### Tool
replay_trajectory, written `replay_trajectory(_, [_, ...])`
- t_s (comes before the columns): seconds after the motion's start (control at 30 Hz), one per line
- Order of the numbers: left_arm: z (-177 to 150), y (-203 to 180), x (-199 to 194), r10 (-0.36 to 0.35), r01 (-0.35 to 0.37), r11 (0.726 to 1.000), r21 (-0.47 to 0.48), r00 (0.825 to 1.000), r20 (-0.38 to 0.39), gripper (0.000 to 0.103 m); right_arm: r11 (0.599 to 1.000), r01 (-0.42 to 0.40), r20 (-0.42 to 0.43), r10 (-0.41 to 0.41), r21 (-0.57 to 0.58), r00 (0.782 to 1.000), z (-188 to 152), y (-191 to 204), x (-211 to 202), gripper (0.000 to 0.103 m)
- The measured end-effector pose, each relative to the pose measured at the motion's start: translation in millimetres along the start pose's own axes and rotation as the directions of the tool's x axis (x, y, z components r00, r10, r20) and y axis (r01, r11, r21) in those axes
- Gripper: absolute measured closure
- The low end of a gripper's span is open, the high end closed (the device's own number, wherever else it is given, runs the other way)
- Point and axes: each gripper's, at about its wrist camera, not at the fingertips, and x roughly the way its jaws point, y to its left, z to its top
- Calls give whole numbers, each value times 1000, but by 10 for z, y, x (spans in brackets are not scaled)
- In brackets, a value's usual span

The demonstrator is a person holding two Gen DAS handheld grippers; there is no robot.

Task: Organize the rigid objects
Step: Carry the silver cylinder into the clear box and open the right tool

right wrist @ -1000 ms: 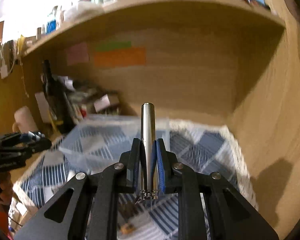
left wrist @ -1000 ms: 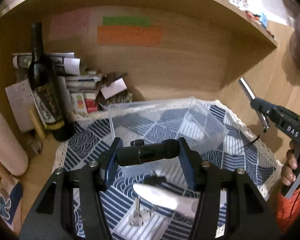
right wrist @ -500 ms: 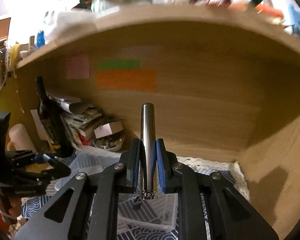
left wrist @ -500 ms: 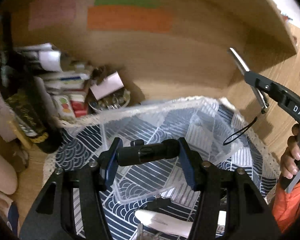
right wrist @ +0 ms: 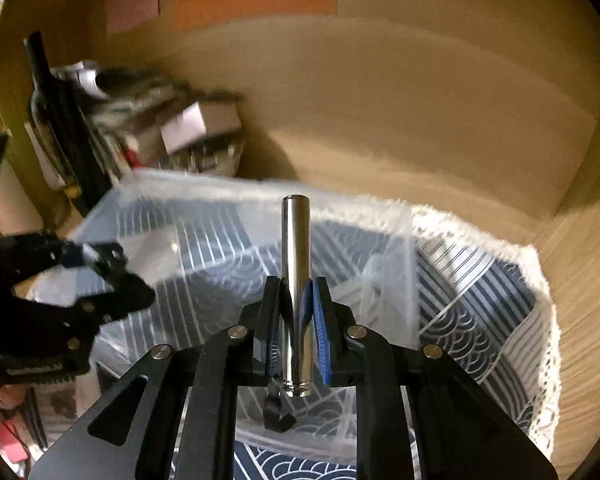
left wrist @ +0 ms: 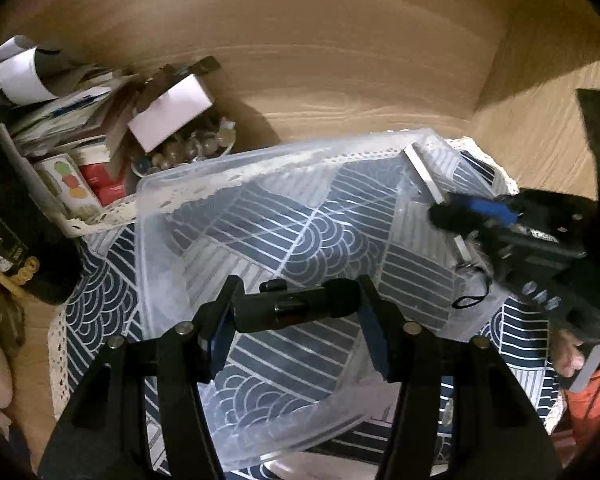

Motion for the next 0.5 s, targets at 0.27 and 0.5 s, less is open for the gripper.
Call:
replay_trajectory(0.27, [-14,21,-80,13,-12,1000,-9,1000,23,28,1000,6,-62,-7,-27,998,-44,53,183,89])
replay_trajectory(0.5, [-48,55,-500,19,-17,1000,-15,995,96,15,1000,17,-1,-17,-21,1000,-39,76,-146,67])
